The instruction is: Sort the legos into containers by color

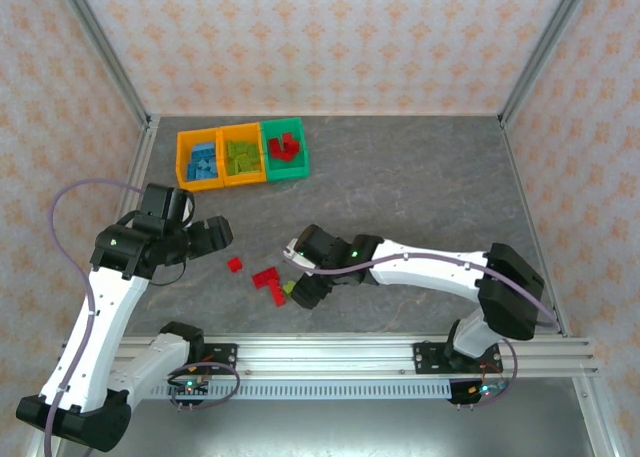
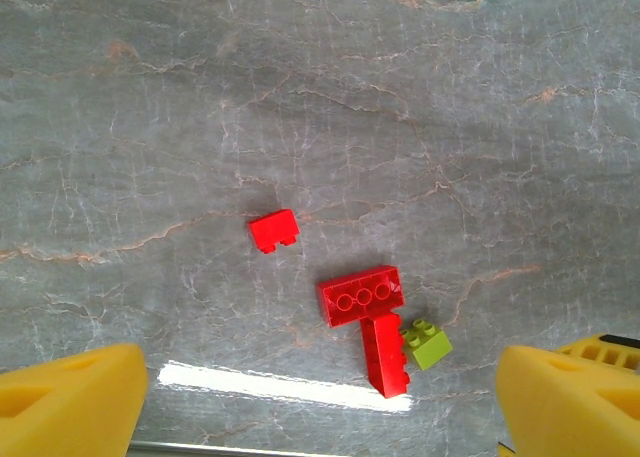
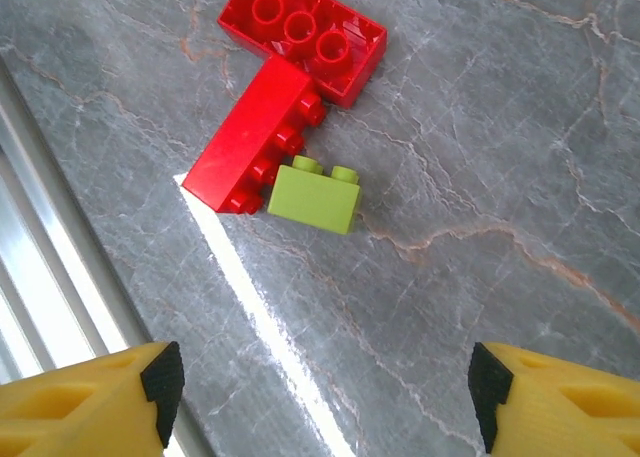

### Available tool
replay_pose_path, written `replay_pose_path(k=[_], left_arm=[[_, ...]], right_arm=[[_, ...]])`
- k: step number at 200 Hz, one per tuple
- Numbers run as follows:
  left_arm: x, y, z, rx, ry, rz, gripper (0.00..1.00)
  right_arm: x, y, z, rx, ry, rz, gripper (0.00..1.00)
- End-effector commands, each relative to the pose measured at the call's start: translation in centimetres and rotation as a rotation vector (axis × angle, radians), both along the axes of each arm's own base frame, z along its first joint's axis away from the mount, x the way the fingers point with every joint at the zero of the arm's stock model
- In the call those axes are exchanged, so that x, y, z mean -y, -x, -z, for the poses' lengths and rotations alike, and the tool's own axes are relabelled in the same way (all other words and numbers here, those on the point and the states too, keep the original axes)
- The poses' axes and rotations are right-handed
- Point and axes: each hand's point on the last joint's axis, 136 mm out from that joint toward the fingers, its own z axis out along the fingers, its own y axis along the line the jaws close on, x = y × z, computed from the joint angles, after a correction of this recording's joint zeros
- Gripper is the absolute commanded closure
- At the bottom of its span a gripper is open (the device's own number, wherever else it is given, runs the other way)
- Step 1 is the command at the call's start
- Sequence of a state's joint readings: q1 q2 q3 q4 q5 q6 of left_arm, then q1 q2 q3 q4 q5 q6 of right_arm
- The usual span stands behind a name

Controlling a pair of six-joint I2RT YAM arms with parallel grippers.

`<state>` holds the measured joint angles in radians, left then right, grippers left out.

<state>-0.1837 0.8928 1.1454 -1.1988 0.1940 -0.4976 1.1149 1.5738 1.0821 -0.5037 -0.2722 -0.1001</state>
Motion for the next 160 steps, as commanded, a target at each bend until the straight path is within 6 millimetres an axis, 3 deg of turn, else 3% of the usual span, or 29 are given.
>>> replay_pose_path(k=[1, 62, 95, 160], left_arm=[[-0.5, 0.0, 0.2, 0.005, -0.025, -0.014, 0.09], [-0.8, 0.4, 0.4, -0.016, -0.050, -0.004, 0.09], [-1.1, 0.8, 0.7, -0.029, -0.067, -0.011, 0.09], [-1.1, 0.8, 1.5, -0.045, -0.067, -0.010, 0.09]], right_arm=[[-1.3, -0.2, 1.4, 0.027, 0.007, -0.051, 0.24], [-3.7, -0.1, 4.6, 0.082, 0.017, -0.248, 0.24], [-3.5, 0.2, 6.6, 0.091, 0.065, -0.338, 0.25], [-4.8, 0.2, 8.0, 0.071, 0.063, -0.390, 0.35]])
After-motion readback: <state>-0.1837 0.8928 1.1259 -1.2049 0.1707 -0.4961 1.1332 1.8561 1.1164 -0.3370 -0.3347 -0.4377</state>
